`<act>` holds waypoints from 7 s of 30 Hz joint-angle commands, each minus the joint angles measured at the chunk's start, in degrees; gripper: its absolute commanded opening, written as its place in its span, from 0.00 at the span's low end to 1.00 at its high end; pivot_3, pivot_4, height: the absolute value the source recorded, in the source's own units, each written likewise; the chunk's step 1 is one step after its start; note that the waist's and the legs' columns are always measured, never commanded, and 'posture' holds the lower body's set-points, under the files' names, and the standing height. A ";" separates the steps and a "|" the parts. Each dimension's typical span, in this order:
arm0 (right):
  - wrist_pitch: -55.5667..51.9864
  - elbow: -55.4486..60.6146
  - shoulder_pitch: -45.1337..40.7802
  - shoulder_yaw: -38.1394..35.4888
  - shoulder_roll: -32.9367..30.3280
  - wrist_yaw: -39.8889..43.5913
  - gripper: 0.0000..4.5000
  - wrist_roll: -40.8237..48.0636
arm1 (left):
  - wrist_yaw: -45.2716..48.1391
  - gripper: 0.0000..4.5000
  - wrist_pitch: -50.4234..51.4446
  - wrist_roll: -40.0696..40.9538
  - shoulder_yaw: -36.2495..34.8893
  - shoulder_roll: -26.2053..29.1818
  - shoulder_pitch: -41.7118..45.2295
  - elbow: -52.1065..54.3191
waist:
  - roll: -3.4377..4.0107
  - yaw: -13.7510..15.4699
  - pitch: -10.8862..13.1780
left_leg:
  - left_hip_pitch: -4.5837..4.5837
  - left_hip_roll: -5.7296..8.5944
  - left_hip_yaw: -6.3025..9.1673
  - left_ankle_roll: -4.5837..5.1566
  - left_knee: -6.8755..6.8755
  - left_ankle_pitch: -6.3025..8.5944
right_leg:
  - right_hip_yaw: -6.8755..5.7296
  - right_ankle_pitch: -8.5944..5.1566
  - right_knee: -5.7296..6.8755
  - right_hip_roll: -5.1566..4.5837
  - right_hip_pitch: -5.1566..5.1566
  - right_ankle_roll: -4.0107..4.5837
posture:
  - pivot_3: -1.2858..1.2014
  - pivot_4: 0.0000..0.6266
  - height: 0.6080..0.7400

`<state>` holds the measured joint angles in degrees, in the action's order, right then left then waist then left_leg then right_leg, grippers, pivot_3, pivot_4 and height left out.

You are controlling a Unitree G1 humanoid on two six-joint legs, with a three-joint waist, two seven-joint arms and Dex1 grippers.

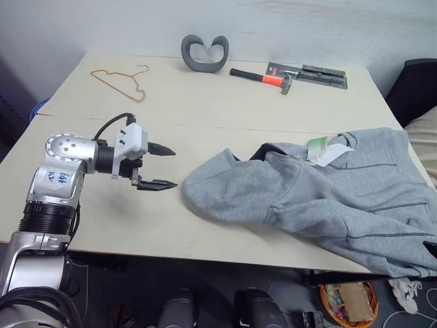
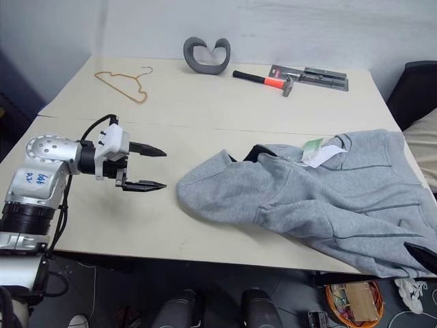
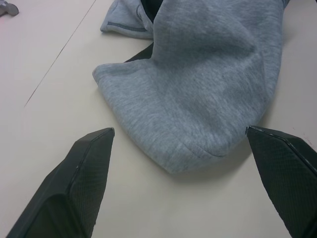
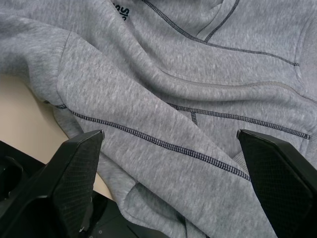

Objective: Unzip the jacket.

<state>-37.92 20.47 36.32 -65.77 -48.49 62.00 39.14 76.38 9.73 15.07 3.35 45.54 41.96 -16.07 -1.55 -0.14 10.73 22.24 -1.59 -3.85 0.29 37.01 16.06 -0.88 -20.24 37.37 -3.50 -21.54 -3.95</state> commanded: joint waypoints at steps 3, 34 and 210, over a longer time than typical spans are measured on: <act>0.62 1.29 -0.39 -1.21 0.86 -0.91 1.00 0.85 | 0.09 0.99 -1.04 -0.46 -0.08 -0.16 0.98 0.92 | 0.00 -0.07 0.00 | 0.00 0.00 0.00 0.00 0.00 0.00 | 0.00 0.00 0.01 0.00 0.00 0.00 | 0.52 0.24 1.00; -6.84 15.09 -4.87 0.75 -0.25 -6.56 1.00 13.14 | 6.15 0.99 -4.75 -2.62 4.72 -0.97 -3.13 11.66 | 0.01 -0.18 -0.01 | 0.00 -0.02 0.01 0.00 0.00 0.00 | 0.00 0.00 0.02 0.01 0.00 0.00 | 0.52 0.24 1.00; -3.20 21.62 -52.33 55.87 2.47 -22.19 1.00 -5.16 | -12.22 0.01 -20.43 -15.81 14.69 -17.88 5.64 6.92 | -0.08 -0.04 -0.10 | 0.97 -0.03 -0.11 -0.21 0.96 -0.19 | 0.02 -0.01 0.81 0.03 -0.94 -0.01 | 0.52 0.24 1.00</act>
<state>-41.16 39.23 -16.33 -7.62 -45.07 40.12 32.90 64.48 -9.92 0.45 17.42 27.44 47.92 -11.63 -1.64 -0.18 10.63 23.20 -1.62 -3.96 0.09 37.99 15.87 -0.86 -20.25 38.19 -3.47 -22.46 -3.95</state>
